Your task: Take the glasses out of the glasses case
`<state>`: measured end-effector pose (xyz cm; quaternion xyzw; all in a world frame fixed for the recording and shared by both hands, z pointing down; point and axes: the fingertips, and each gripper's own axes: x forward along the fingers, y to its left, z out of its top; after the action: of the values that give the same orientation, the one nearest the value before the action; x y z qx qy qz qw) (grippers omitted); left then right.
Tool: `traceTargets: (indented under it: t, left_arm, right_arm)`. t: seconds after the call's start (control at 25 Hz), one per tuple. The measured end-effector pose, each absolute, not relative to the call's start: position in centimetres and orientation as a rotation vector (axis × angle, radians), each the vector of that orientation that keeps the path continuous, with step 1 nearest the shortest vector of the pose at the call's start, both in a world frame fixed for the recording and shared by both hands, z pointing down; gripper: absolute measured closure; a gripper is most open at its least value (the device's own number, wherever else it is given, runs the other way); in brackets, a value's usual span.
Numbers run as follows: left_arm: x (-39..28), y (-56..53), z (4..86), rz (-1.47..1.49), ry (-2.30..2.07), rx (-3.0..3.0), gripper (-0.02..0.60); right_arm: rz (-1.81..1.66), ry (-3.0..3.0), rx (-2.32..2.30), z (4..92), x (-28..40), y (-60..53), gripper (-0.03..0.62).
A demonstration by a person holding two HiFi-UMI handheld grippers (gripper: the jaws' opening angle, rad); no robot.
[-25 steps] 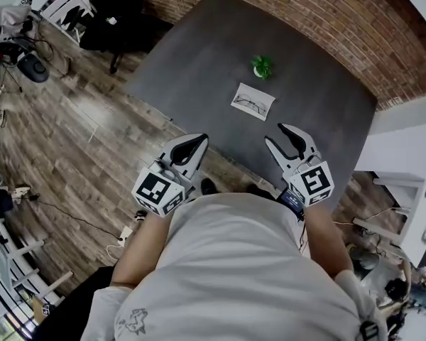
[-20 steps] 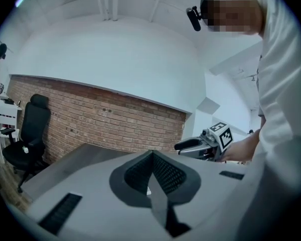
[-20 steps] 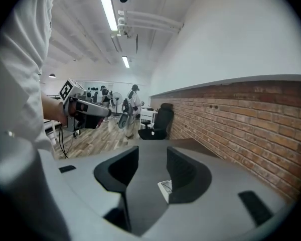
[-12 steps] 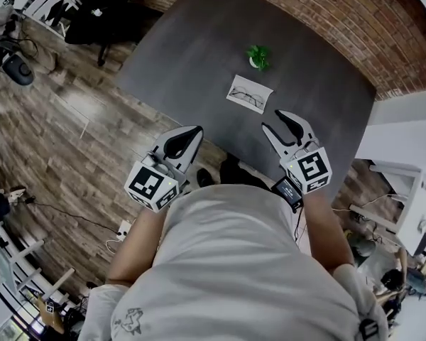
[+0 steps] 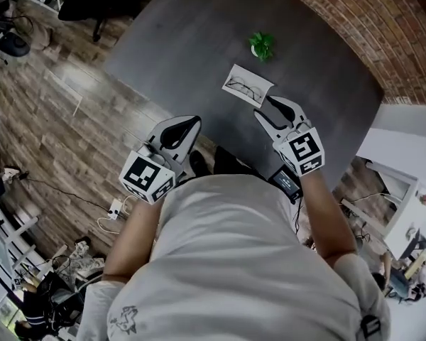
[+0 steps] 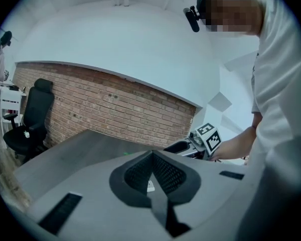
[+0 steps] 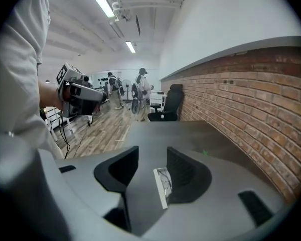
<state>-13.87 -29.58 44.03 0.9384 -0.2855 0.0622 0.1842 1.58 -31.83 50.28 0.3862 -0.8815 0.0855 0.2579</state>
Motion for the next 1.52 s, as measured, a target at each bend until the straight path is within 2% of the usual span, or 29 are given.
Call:
traceTargets:
  t: [0.76, 1.08, 1.52]
  left_arm:
    - [-10.3, -33.5, 50.8, 0.292, -0.82, 2.505, 0.571]
    - [-10.0, -34.3, 53.8, 0.343, -0.806, 2.466, 0.571]
    - [-9.8, -34.7, 56.3, 0.366, -0.802, 2.422, 0.571]
  right_arm:
    - [0.38, -2.31, 0.801, 61.2, 3.2, -36.4, 0.413]
    - [0.406, -2.254, 0.761, 65.6, 3.6, -38.1, 0.441]
    - [0.429, -2.139, 0.675, 70.8, 3.3, -38.8, 0.511]
